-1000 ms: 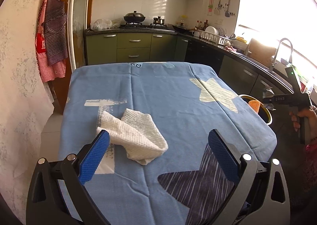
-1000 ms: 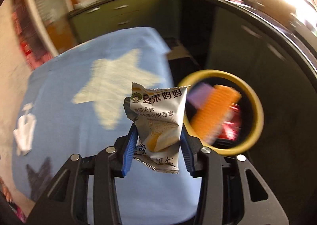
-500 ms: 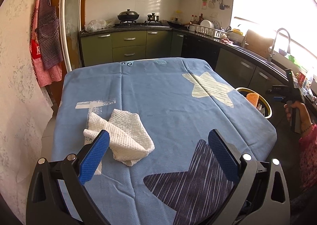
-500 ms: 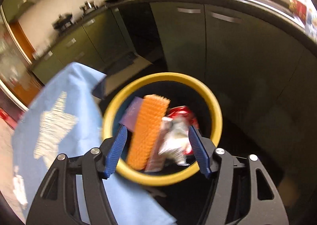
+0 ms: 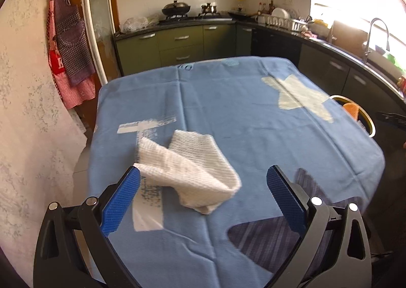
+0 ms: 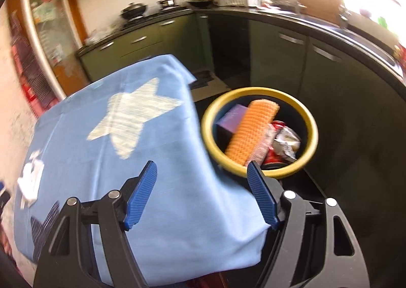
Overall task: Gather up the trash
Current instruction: 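Grasp the white towel with the left tool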
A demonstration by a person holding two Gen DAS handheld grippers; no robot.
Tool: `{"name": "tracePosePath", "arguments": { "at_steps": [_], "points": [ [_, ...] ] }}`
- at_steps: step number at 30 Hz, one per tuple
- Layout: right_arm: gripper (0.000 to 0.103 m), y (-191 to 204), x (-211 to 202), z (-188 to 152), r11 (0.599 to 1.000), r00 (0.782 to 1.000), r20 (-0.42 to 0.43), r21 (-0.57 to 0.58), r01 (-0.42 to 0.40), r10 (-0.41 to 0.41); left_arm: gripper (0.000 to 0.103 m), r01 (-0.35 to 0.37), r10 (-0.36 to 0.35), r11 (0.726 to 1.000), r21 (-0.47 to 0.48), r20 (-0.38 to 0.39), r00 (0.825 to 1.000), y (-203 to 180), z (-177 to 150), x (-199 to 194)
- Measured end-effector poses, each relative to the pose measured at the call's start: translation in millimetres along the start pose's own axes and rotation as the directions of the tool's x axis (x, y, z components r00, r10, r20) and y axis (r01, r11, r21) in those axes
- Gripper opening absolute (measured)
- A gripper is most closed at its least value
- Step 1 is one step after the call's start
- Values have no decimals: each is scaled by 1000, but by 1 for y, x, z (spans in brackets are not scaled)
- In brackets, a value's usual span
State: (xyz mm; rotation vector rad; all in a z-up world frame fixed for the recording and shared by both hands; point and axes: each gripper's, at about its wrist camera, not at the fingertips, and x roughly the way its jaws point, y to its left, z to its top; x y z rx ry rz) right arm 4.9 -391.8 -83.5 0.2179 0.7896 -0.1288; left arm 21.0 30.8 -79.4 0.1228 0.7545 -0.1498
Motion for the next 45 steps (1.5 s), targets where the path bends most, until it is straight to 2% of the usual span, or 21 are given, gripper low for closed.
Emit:
{"name": "tracePosePath", "arguments": {
  "at_steps": [5,10,16,23,26,28,31,33,34,36,40,45],
  "points": [
    [71,20,-10,-4,998,1000,8,-63,-16,16,98,10,-12,999,-39,-67,998,16,3,30],
    [71,25,-6,-7,997,999,-11,-67,-32,31,98,27,-36,996,-82,-113,993,20,7,55],
    [72,23,-2,-7,997,999,-21,-61,-44,43,98,-2,-17,996,-95,-192,981,23,8,85],
    [72,18,1,-9,998,998,-26,-47,-50,48,98,-1,-18,996,-84,-218,976,17,9,98],
    [72,18,0,-8,998,998,-25,-44,-52,51,76,-26,8,997,-75,-234,972,14,7,100],
    [72,18,-1,-9,998,998,-23,-43,-55,54,71,-39,25,998,-58,-227,974,11,6,98],
    [72,17,-3,-8,997,998,-20,-43,-58,57,54,-41,28,997,-57,-222,975,7,5,94],
    [73,17,-4,-8,997,998,-16,-41,-60,59,34,-41,27,998,-57,-217,976,6,4,90],
    [73,16,-4,-8,997,998,-15,-40,-61,60,30,-39,27,998,-55,-214,976,5,4,89],
    [73,17,-4,-8,997,998,-16,-40,-62,61,14,-33,21,998,-55,-208,978,4,3,85],
    [73,17,-5,-7,997,998,-16,-41,-65,65,10,7,-18,998,-68,-172,985,1,5,71],
    [73,18,-8,-6,997,998,-9,-41,-67,67,10,58,-59,998,-13,-96,994,-15,18,38]
  ]
}}
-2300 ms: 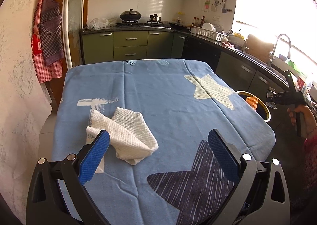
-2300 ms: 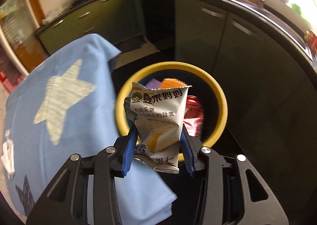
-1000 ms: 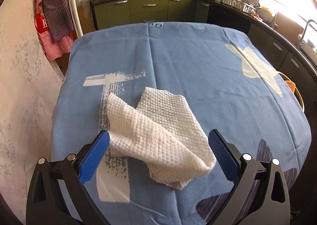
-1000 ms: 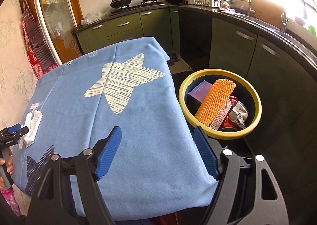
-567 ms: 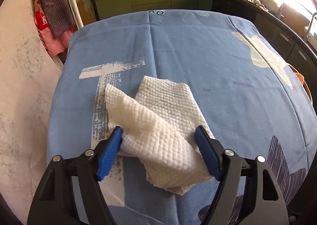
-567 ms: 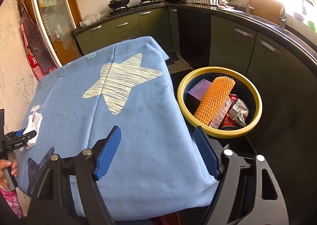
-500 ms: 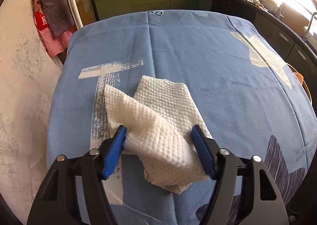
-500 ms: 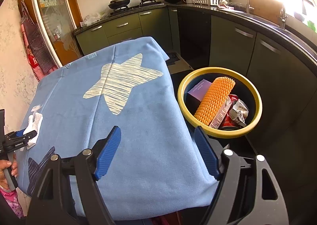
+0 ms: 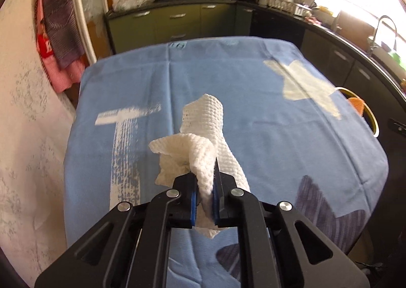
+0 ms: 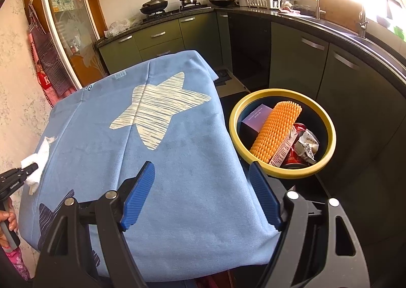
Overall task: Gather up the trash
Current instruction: 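Grasp the white towel with the left tool, then carry the white towel over the bin and open the left tool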
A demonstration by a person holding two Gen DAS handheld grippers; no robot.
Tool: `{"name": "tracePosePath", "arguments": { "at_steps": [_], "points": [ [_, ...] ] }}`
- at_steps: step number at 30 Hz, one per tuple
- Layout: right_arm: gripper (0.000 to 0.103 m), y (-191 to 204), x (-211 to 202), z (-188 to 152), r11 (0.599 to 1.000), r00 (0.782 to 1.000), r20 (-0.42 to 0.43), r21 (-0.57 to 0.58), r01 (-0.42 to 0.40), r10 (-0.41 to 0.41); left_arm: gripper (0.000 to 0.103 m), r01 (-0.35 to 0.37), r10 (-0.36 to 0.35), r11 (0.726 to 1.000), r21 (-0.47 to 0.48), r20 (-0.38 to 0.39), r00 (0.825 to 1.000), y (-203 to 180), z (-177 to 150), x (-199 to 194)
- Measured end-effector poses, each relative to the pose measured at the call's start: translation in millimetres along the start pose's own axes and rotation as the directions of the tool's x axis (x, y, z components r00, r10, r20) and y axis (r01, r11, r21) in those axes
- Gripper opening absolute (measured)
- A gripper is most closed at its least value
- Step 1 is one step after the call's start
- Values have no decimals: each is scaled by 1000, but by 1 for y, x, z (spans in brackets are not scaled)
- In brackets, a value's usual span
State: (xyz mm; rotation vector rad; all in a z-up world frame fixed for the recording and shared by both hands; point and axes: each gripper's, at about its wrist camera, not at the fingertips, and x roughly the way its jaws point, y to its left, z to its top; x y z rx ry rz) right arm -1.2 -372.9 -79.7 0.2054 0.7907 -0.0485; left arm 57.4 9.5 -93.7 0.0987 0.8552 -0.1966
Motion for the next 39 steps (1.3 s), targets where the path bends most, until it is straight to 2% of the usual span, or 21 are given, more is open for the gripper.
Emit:
{"name": "tracePosePath", "arguments": {
  "at_steps": [4,7,15,19,21,25,30,32,35,39],
  "points": [
    [73,-2,-1,0,1000,1000,3,5,7,-7,10,45,-48,997,58,51,998,-20,15,-26],
    [73,-9,-3,0,1000,1000,7,18,18,-19,10,101,-109,989,109,70,992,-41,30,-41],
    [73,-45,-11,-2,991,994,32,83,102,-105,11,226,-246,948,226,65,967,-111,71,-41],
    [74,-76,-17,-7,975,982,44,141,174,-182,11,295,-320,905,307,33,947,-164,91,-31],
    [75,-92,-19,-11,965,977,41,172,198,-208,11,334,-360,875,350,9,933,-195,101,-24],
    [75,-118,-20,-18,952,974,33,219,214,-226,12,418,-436,810,411,-55,898,-261,122,-3],
    [75,-147,-18,-26,935,969,20,268,233,-247,13,490,-478,740,462,-151,865,-341,140,37],
    [75,-156,-18,-29,930,968,16,284,234,-249,14,498,-479,718,487,-173,860,-370,145,53],
    [75,-169,-18,-33,921,968,9,310,236,-251,15,489,-471,697,525,-180,864,-412,150,80],
    [75,-181,-19,-37,915,968,5,328,235,-251,17,481,-446,690,541,-205,871,-454,157,119]
  ]
}}
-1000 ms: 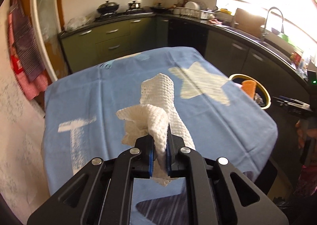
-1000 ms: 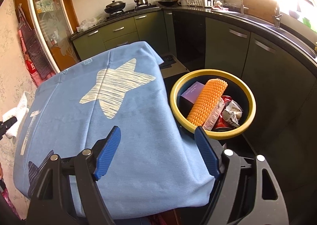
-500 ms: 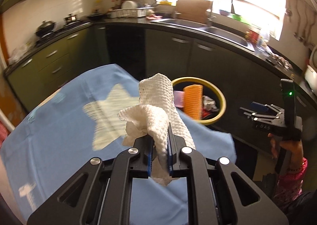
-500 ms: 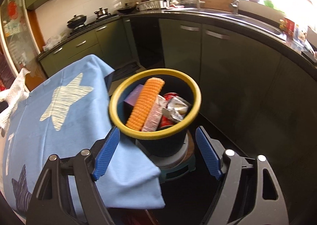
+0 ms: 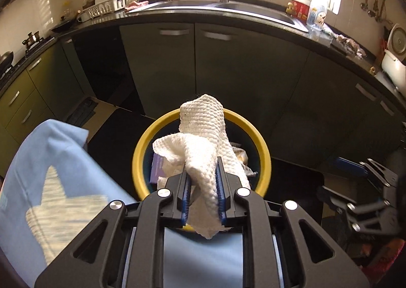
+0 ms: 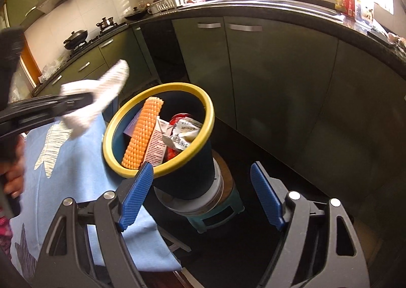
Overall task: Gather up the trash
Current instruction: 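Carry the white towel over the bin and open the left tool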
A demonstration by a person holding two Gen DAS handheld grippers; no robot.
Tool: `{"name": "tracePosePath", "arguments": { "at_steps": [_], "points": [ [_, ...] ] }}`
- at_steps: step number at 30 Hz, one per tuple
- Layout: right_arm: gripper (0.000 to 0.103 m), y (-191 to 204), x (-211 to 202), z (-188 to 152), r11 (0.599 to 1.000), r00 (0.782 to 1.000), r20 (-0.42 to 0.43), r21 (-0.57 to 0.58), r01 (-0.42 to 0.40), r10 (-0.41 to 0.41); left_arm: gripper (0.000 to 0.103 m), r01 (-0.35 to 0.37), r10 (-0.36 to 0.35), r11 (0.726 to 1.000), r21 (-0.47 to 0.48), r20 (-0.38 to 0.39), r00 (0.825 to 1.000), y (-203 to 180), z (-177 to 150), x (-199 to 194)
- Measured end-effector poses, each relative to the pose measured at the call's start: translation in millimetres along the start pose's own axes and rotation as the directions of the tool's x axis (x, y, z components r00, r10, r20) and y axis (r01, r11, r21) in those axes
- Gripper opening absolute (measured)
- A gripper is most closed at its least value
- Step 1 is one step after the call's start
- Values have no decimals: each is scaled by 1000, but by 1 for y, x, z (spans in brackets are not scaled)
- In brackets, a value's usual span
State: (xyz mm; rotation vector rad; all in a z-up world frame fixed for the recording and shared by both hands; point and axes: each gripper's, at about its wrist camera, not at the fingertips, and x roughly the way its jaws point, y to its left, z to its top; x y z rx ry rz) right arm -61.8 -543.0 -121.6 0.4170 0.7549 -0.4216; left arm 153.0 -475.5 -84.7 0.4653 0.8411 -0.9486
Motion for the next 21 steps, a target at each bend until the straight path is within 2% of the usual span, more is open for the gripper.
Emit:
{"name": "tracePosePath", "arguments": {
  "at_steps": [2,4,5,6,7,8,10,12,15,21],
  "points": [
    [75,-2,2,0,1000,1000,-1,4,0,0,19,-4,4,1000,14,-16,1000,-6,10,23],
    [75,-4,4,0,1000,1000,-5,8,0,0,25,0,0,1000,7,-43,999,-10,18,44],
    [75,-5,5,-1,1000,1000,-7,10,-1,1,32,5,-5,1000,2,-55,998,-11,22,52],
    [75,-5,5,-1,1000,1000,-9,11,-2,3,44,8,-8,1000,-3,-74,997,-12,25,64],
    [75,-5,5,-2,1000,1000,-12,12,-5,6,51,-5,5,1000,1,-84,996,-13,28,72],
    [75,-4,6,-2,1000,1000,-13,10,-8,8,64,-26,27,1000,13,-90,996,-16,29,78],
    [75,-3,5,-2,1000,1000,-13,7,-12,12,67,-54,57,998,36,-88,995,-19,28,81],
    [75,-3,2,-2,1000,1000,-8,5,-14,14,76,-63,67,997,39,-86,994,-20,23,77],
    [76,-3,-2,0,1000,1000,2,4,-13,13,80,-95,97,995,33,-50,994,-17,15,56],
    [78,15,-5,0,999,1000,-2,-43,-20,20,91,-148,149,988,-51,30,988,4,-19,-12]
  ]
}}
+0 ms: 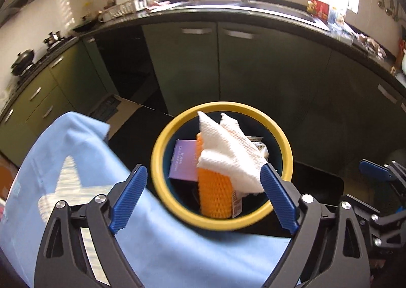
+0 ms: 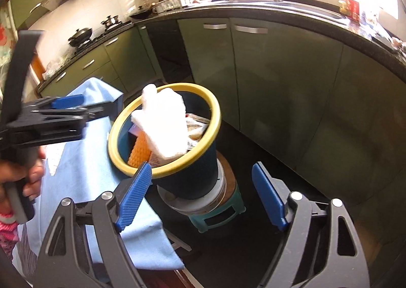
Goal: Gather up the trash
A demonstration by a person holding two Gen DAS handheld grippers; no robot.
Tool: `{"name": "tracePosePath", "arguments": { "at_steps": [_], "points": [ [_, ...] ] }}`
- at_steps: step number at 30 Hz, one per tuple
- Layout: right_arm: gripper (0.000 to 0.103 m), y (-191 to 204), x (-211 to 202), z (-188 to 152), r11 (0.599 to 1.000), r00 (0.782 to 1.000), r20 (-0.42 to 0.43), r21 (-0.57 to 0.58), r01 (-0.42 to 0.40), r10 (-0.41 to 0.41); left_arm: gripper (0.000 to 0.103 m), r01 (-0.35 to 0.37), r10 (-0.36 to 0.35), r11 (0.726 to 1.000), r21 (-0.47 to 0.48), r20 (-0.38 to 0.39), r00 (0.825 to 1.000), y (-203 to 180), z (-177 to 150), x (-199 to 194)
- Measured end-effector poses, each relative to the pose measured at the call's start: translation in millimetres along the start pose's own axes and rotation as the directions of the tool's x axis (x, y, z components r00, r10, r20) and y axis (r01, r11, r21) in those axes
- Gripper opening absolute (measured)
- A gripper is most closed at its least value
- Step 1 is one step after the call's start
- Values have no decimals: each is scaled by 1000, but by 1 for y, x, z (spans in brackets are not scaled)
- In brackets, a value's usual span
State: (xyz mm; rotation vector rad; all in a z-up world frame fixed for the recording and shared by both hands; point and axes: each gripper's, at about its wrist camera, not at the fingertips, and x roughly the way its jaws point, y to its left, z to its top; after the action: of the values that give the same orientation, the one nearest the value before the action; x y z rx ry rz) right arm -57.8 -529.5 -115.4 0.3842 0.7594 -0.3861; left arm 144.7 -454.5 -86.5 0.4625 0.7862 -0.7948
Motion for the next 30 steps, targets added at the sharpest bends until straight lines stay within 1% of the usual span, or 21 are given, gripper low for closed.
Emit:
{"name": "tracePosePath", "arguments": {
  "at_steps": [4,5,6,8,9,10,13,15,17,19,21,23,24,27,30],
  "points": [
    [84,18,-8,-1,999,1000,9,-48,-2,3,93,-29,32,997,-68,44,999,22,-25,-46],
    [86,23,-11,-1,998,1000,13,-59,-5,6,95,-39,43,996,-81,51,998,27,-33,-59],
    [87,26,-13,-2,998,1000,16,-66,-8,9,98,-57,64,994,-97,65,996,33,-40,-72],
    [94,36,-18,-2,996,1000,23,-88,-17,19,98,-93,105,988,-125,96,990,45,-56,-98],
    [95,39,-20,-2,995,999,26,-96,-21,23,98,-108,123,984,-138,106,987,49,-63,-110],
    [96,44,-23,-2,994,999,28,-107,-28,31,98,-130,150,978,-164,119,981,56,-74,-124],
    [96,59,-30,-3,989,998,31,-139,-51,56,98,-164,198,959,-230,131,971,71,-104,-156],
    [96,70,-37,-5,984,996,42,-162,-72,79,98,-191,239,937,-294,139,961,85,-132,-181],
    [96,80,-44,-7,979,993,53,-182,-92,103,98,-225,292,907,-355,147,945,99,-162,-206],
    [96,91,-51,-8,974,991,67,-202,-102,117,98,-281,368,863,-421,141,919,113,-196,-233],
    [96,102,-60,-10,967,988,82,-232,-107,129,98,-322,422,823,-468,125,898,124,-223,-252],
    [96,112,-68,-10,960,986,95,-258,-109,138,98,-359,475,775,-519,106,873,138,-255,-276],
    [96,117,-73,-12,956,984,103,-273,-109,142,98,-372,494,758,-537,99,864,142,-266,-283],
    [96,129,-88,-14,947,980,129,-305,-105,151,98,-412,556,689,-596,71,828,156,-306,-313],
    [96,138,-102,-17,941,975,161,-324,-96,154,98,-428,591,650,-627,65,804,164,-328,-336]
  ]
}}
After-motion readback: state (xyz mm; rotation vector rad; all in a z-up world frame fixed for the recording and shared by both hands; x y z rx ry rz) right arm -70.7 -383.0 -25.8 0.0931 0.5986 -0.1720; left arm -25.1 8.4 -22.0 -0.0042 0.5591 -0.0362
